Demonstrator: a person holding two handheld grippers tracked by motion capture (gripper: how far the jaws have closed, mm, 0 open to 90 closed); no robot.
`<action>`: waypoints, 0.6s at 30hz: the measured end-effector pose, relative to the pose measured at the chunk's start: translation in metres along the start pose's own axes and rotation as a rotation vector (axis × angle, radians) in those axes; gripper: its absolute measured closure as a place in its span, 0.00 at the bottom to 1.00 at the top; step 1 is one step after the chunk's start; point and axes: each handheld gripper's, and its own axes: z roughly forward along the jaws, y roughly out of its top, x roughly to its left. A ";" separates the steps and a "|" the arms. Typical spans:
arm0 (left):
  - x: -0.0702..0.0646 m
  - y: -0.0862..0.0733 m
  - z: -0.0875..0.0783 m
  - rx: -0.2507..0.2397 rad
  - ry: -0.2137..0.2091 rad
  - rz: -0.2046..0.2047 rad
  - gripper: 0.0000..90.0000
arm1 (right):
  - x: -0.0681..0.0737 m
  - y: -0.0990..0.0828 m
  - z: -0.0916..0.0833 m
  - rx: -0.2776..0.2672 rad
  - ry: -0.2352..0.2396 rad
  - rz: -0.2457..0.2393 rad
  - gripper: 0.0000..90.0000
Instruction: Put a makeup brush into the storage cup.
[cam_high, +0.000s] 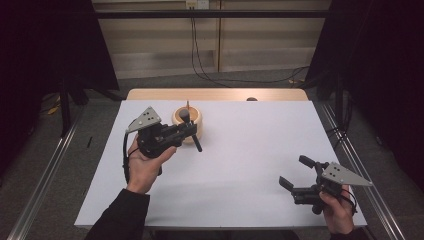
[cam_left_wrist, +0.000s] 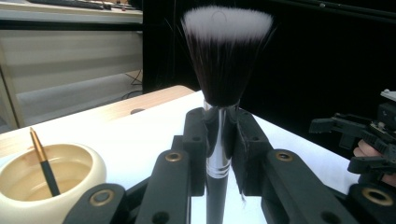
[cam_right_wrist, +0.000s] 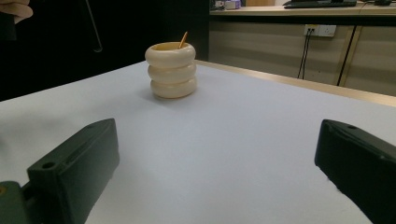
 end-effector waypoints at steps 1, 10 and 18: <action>0.001 0.001 0.000 0.002 0.008 -0.002 0.86 | 0.000 0.000 0.000 0.000 0.002 0.000 0.00; 0.011 0.012 0.006 0.016 0.037 0.029 0.86 | -0.002 -0.001 0.001 0.014 0.014 0.016 0.00; 0.024 0.022 0.005 0.018 0.119 0.050 0.86 | -0.004 -0.002 0.001 0.015 0.013 0.026 0.00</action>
